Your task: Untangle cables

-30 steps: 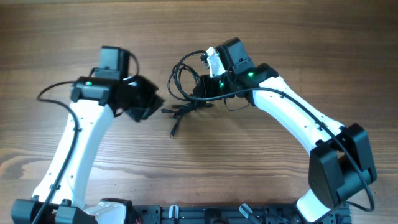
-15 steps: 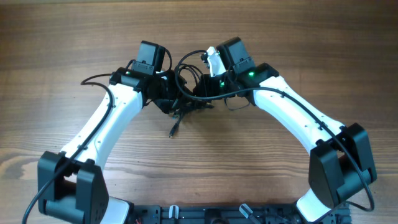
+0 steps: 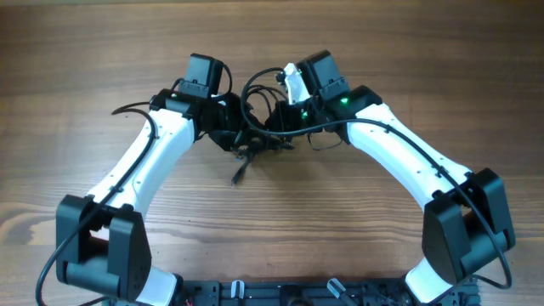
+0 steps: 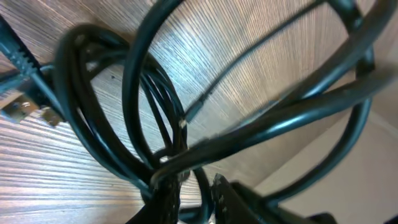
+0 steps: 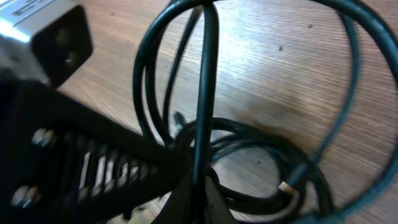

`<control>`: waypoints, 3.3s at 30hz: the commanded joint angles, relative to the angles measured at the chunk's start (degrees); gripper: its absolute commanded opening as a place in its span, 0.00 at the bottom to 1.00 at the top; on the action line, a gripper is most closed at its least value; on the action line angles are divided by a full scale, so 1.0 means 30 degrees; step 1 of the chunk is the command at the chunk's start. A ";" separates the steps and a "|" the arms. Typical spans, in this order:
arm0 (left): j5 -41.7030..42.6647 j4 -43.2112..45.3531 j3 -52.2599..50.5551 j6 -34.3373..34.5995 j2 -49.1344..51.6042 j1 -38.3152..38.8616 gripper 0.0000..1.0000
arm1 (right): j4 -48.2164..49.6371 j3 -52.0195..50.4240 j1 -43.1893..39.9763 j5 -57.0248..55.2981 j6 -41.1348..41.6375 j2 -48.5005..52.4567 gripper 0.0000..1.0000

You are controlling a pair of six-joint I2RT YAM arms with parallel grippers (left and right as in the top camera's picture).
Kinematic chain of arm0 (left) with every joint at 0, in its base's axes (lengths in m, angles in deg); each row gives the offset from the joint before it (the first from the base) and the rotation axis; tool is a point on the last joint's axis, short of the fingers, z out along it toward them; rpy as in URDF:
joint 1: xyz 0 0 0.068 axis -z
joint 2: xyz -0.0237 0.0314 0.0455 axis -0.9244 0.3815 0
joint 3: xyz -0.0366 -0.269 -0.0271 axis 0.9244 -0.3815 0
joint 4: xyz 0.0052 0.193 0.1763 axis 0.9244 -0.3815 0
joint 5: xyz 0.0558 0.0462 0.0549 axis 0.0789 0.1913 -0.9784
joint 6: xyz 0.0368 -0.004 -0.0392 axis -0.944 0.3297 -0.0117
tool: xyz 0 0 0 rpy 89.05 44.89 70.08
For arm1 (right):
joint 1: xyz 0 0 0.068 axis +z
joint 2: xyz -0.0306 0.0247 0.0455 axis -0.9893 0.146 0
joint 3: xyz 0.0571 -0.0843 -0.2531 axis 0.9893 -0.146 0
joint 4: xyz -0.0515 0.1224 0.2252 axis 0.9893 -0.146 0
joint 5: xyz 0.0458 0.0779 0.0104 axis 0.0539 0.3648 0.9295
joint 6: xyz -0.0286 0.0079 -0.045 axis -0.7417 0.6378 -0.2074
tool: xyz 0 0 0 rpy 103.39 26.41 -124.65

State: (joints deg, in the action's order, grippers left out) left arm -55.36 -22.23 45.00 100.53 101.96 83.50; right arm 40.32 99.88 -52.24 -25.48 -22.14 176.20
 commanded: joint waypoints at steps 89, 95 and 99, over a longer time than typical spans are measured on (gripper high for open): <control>0.8837 -0.2331 -0.0058 -0.3650 0.2127 -0.1719 0.04 | -0.0707 0.0423 0.0051 -0.2965 -0.0109 -0.0597 0.12; 0.9945 -0.2324 -0.0058 -0.4350 0.2127 -0.1974 0.04 | -0.1086 0.0240 0.0080 -0.3723 0.1552 -0.0590 0.37; 0.9712 -0.2331 -0.0058 -0.4860 0.2127 -0.2331 0.04 | -0.2120 0.0168 0.0073 -0.3752 0.1778 -0.0474 0.46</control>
State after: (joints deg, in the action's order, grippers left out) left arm -29.15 -29.16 45.09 88.92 108.39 77.79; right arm 35.49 99.59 -51.82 -34.75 -18.44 175.37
